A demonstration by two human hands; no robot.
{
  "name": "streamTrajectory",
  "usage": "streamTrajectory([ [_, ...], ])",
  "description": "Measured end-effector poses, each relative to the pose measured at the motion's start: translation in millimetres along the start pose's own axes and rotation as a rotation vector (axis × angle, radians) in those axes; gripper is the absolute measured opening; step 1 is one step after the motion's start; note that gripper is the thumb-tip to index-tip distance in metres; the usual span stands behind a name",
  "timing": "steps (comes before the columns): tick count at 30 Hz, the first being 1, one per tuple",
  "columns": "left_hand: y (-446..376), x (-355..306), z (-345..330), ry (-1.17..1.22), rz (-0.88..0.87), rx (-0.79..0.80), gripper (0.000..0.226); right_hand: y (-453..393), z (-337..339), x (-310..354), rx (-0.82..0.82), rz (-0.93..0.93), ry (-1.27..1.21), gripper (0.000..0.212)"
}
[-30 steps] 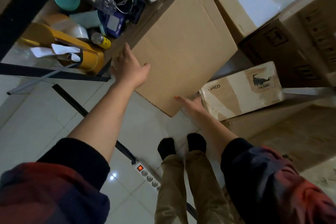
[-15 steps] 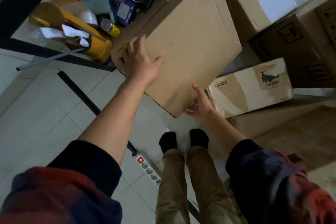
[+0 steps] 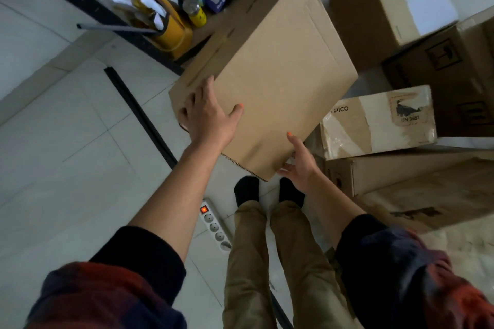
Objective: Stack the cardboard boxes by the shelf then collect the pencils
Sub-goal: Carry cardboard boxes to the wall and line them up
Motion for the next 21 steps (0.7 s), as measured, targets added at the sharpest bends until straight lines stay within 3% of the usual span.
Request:
streamTrajectory([
  [4, 36.6, 31.5, -0.2, 0.010, 0.073, 0.016, 0.086, 15.3, 1.0, -24.6, -0.025, -0.019, 0.062, 0.092],
  [7, 61.6, 57.6, 0.2, 0.019, 0.143, 0.039, 0.085, 26.1, -3.1, -43.4, -0.028, -0.036, 0.115, 0.113],
  [11, 87.5, 94.3, 1.3, 0.049, 0.202, 0.056, 0.084, 31.6, -9.7, -67.8, -0.053, -0.043, 0.209, 0.113],
  [21, 163.7, 241.1, -2.8, 0.315, 0.246, 0.053, 0.094, 33.8, -72.4, -134.0, -0.172, 0.110, 0.406, 0.061],
])
Point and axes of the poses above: each hand's wrist, its own y-axis away from the middle knuckle, its own z-axis out of the back of the hand, x = y × z, the point moved 8 cm from there along -y, towards the middle knuckle, and after that the axes turned 7 degrees about -z, right-handed, at the moved point
